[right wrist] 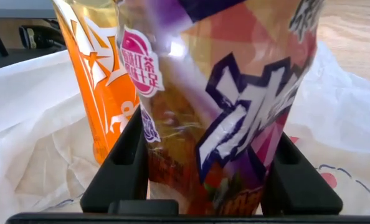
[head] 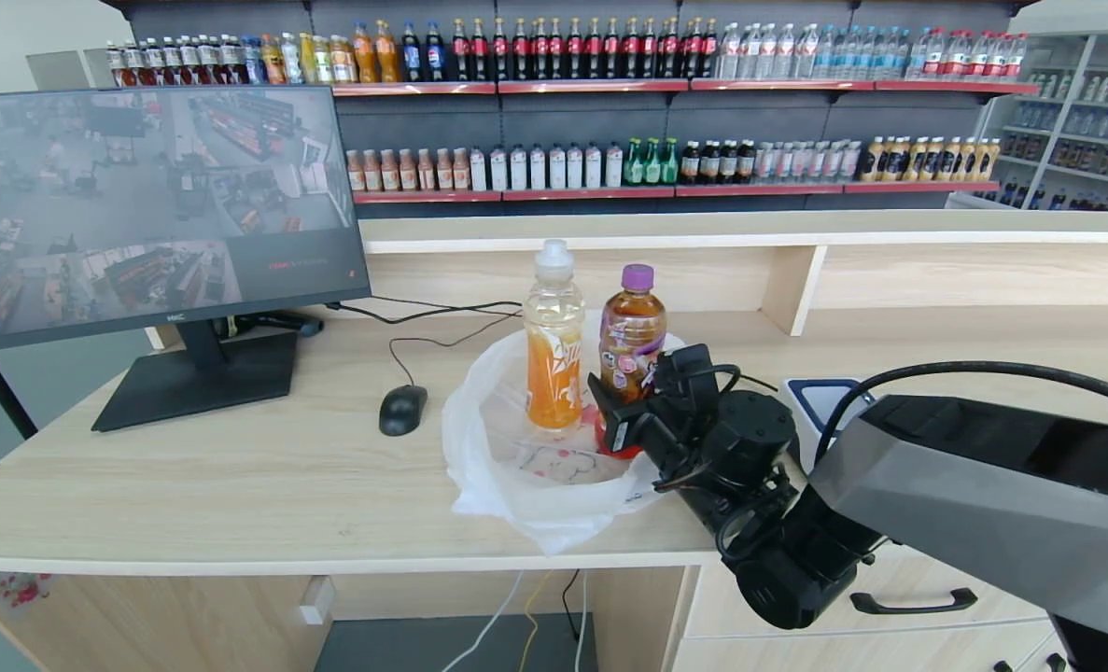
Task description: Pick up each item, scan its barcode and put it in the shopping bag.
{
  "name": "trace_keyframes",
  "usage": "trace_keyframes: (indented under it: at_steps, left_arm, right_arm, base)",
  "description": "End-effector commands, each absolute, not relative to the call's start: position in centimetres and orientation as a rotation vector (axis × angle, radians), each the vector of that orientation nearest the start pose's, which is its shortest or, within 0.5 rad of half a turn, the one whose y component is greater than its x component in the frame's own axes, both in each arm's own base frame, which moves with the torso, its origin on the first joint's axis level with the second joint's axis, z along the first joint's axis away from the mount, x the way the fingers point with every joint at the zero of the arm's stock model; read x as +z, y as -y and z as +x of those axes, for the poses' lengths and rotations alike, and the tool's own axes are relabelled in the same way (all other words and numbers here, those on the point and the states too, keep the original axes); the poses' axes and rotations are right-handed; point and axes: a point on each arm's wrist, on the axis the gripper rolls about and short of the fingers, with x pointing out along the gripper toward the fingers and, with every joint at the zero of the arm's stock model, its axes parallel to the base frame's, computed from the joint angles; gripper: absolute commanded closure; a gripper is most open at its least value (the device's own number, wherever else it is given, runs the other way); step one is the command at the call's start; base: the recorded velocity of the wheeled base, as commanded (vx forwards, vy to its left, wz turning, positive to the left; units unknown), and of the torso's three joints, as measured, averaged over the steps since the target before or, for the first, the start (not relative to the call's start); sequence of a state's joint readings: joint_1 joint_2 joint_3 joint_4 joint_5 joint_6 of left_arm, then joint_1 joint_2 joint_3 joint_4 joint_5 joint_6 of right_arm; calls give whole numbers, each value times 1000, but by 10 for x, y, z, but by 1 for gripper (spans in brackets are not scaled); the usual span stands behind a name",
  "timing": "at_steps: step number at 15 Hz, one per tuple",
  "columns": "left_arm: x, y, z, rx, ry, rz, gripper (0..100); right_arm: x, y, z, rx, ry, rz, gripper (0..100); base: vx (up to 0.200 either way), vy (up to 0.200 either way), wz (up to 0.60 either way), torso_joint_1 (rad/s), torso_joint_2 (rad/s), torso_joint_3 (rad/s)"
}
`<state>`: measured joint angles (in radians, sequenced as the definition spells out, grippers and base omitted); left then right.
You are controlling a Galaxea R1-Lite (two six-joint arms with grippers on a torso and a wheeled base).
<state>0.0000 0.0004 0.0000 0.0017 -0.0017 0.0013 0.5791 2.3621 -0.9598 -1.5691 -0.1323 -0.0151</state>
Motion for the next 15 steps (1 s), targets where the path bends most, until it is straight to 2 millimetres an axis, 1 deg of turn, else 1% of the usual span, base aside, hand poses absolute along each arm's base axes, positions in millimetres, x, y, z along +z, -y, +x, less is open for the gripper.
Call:
trace_keyframes:
  at_steps: [1,2,6,10,13,14,15]
  left_arm:
    - [75,0,-23,-2,-2,2,0]
    - [75,0,-23,-2,-2,2,0]
    - [75,0,-23,-2,-2,2,0]
    - [75,0,-23,-2,-2,2,0]
    - [75,0,-23,-2,-2,2,0]
    - [75,0,-23,-2,-2,2,0]
    - [75,0,-23,-2,-2,2,0]
  right_arm:
    - [69,-226,351,446,163,44,100]
    - [71,-225,351,444,167,46,0]
    - [84,-223,344,447,186,53,0]
    - [106,-218,328,458,209,63,0]
    - [135,-200,299,461,229,70,0]
    - [151,-192,280,472,251,78,0]
    - [164,-183,267,473,273,85,0]
  base:
    - [0,0,0,0,0,0]
    - [0,0,0,0,0,0]
    - [0,0,0,0,0,0]
    - [0,0,0,0,0,0]
    - [0,0,0,0,0,0]
    - [0,0,0,0,0,0]
    - [0,0,0,0,0,0]
